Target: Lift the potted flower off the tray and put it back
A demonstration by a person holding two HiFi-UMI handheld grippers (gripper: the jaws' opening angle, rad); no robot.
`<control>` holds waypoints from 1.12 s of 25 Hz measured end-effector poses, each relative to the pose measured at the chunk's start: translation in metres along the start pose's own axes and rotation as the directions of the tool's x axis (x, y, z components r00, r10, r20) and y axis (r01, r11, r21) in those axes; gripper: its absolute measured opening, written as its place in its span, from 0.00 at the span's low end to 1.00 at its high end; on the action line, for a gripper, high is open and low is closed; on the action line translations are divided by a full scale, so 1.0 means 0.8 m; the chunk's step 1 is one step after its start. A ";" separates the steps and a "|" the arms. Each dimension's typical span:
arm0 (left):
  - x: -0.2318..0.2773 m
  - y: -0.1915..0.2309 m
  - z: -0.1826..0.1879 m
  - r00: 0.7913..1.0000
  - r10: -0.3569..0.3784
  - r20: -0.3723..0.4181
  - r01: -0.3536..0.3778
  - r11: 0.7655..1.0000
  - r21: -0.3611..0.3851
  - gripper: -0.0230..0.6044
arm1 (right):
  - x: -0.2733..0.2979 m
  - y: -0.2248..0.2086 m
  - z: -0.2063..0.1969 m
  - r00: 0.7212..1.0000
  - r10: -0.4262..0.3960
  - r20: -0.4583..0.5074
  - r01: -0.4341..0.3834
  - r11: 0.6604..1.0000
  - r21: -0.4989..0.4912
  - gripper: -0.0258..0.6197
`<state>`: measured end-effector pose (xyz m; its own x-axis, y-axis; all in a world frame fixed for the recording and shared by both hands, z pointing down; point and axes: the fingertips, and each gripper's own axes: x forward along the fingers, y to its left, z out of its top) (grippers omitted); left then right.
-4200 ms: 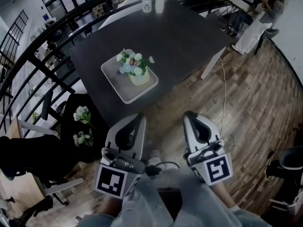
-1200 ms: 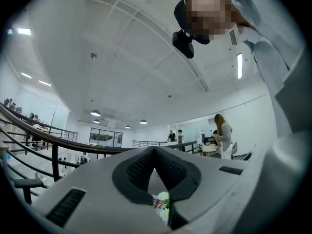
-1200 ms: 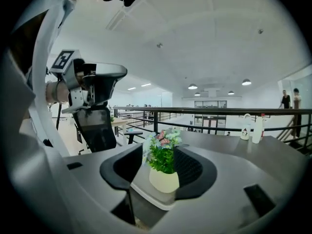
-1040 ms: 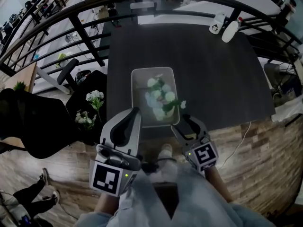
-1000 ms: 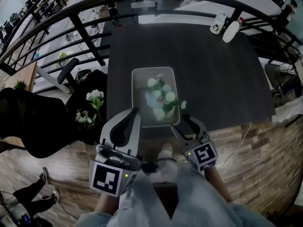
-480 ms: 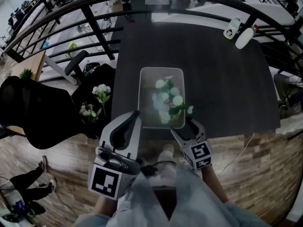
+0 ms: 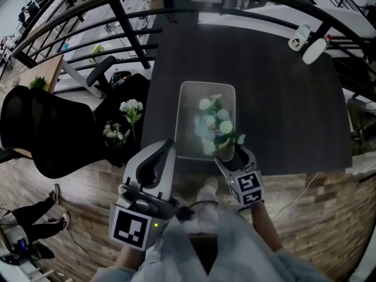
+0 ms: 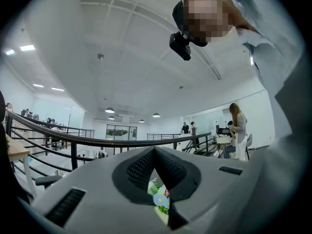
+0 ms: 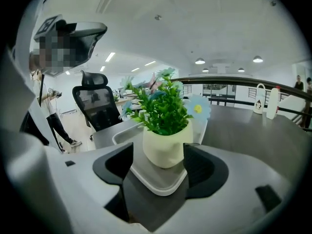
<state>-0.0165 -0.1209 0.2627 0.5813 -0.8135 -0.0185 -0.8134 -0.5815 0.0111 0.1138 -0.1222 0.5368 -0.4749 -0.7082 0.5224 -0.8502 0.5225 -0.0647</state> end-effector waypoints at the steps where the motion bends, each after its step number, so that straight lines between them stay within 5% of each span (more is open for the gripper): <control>1: 0.000 0.001 0.000 1.000 0.006 0.000 -0.006 1.000 -0.001 0.03 | 0.002 -0.001 0.002 1.000 0.004 -0.003 -0.004 1.000 -0.005 0.53; 9: -0.002 0.007 0.000 0.999 0.026 0.019 -0.025 0.999 -0.027 0.03 | 0.018 -0.003 0.014 1.000 0.015 -0.002 -0.015 0.998 -0.064 0.64; 28: 0.004 0.022 -0.011 0.998 0.055 -0.013 -0.055 0.998 -0.020 0.03 | 0.045 -0.011 0.063 0.996 0.000 0.087 0.010 0.994 -0.112 0.64</control>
<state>-0.0287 -0.1335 0.2719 0.5362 -0.8441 -0.0052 -0.8436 -0.5361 0.0321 0.0927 -0.1763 0.5134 -0.4928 -0.7468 0.4466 -0.8240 0.5655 0.0363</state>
